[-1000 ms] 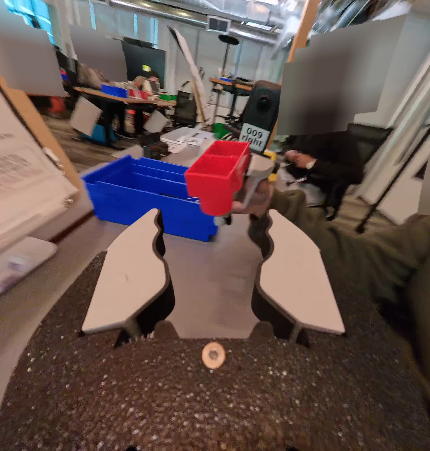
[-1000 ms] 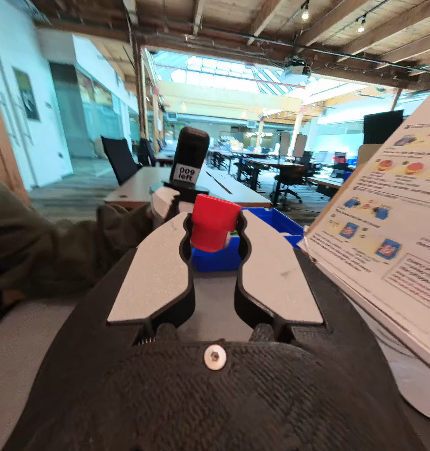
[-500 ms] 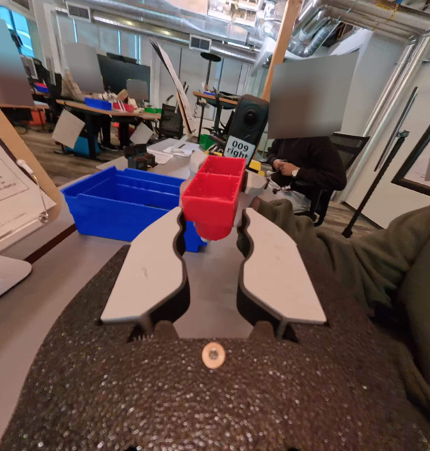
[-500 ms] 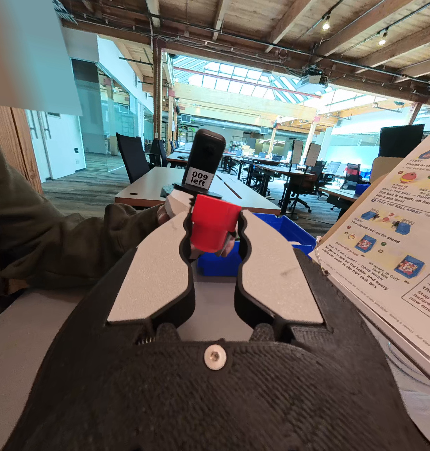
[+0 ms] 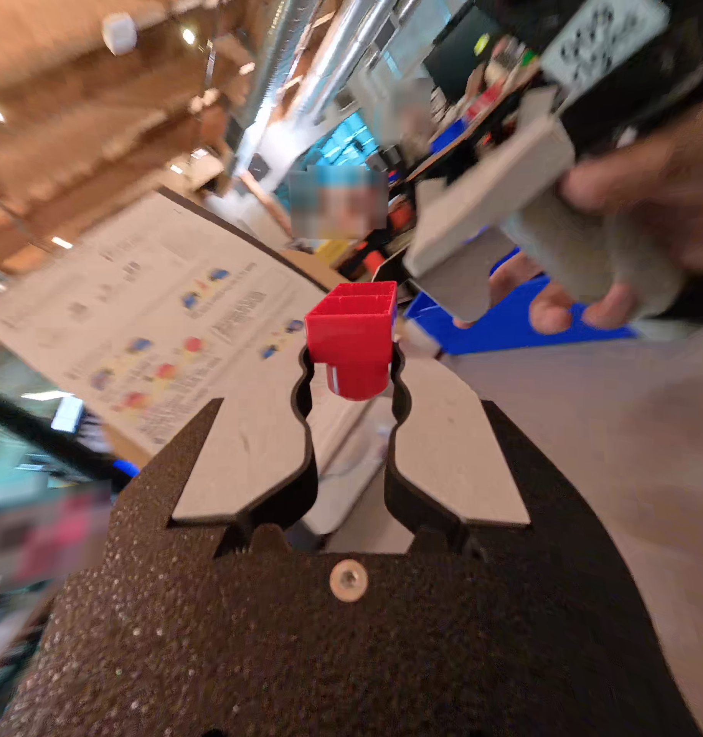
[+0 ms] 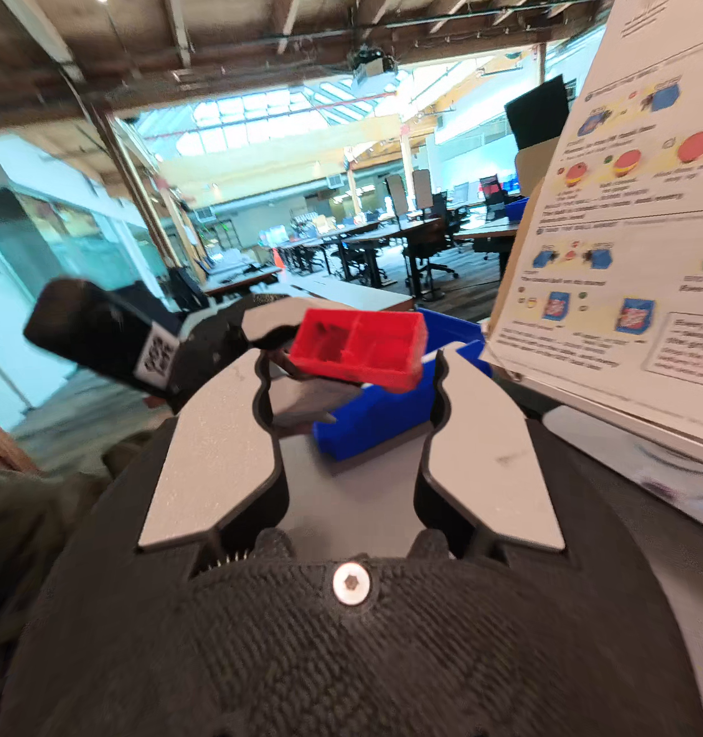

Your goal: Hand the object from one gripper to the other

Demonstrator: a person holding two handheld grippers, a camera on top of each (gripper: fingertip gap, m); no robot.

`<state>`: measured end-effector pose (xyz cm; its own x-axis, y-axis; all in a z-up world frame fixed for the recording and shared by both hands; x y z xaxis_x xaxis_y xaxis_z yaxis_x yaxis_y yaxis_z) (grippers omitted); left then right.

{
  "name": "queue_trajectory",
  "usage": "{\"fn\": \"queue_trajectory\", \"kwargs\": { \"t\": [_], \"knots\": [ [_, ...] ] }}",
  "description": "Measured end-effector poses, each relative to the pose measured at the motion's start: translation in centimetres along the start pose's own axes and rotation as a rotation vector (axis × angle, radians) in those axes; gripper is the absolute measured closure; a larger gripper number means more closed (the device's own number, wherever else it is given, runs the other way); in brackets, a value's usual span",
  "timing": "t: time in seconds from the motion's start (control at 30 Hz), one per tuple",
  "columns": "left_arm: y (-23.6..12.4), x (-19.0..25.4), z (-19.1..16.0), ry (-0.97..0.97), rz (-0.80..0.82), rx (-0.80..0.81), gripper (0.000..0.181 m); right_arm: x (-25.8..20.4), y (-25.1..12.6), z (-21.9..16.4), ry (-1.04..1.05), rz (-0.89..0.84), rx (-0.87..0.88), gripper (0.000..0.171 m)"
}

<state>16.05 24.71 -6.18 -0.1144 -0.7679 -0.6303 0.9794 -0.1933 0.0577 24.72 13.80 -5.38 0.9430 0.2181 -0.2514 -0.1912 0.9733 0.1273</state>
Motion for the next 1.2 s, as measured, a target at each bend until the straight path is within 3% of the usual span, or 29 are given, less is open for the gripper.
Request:
{"fn": "queue_trajectory", "kwargs": {
  "t": [0.03, 0.13, 0.27, 0.33, 0.43, 0.6, 0.8, 1.07, 1.2],
  "knots": [
    [0.1, 0.4, 0.0, 0.111, 0.048, -0.016, 0.145, -0.2, 0.3, 0.0, 0.018, 0.009, 0.001, 0.093],
    [0.6, 1.6, -0.1, 0.352, 0.111, -0.044, 0.145, 0.0, 0.7, -0.4, -0.06, -0.106, -0.061, 0.087],
    [0.9, 2.3, 0.0, 0.468, 0.168, -0.069, 0.145, 0.3, 0.8, -0.9, -0.16, -0.215, -0.141, 0.085],
    [0.9, 2.3, -0.1, 0.508, 0.194, -0.084, 0.145, 0.0, 0.7, -0.7, -0.233, -0.199, -0.123, 0.106],
    [0.7, 2.6, -0.2, 0.492, 0.138, -0.049, 0.145, -0.1, 0.4, -0.7, -0.313, -0.134, -0.168, 0.106],
    [0.7, 2.9, 0.5, 0.471, 0.122, -0.017, 0.146, 0.2, -0.4, -0.8, -0.225, -0.04, -0.101, 0.105],
    [0.0, 3.3, 1.1, 0.531, 0.051, 0.077, 0.146, 0.1, -0.8, -1.1, -0.248, -0.02, -0.184, 0.076],
    [-0.2, 3.4, 0.8, 0.561, -0.003, 0.063, 0.146, -0.6, -0.4, -1.4, -0.322, 0.034, -0.246, 0.096],
    [-0.1, 3.4, 0.7, 0.395, -0.066, 0.073, 0.141, -0.2, -1.1, -1.2, -0.401, 0.049, -0.218, 0.096]
  ]
}}
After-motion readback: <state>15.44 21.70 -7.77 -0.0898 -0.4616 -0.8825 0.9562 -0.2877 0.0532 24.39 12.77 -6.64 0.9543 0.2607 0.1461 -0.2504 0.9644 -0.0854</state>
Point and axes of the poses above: each gripper's, where its closed fingertips meet, y out along the fingers, z out of its top, x = y × z across the jaws, the point moved 8 cm from there along -y, back along the fingers
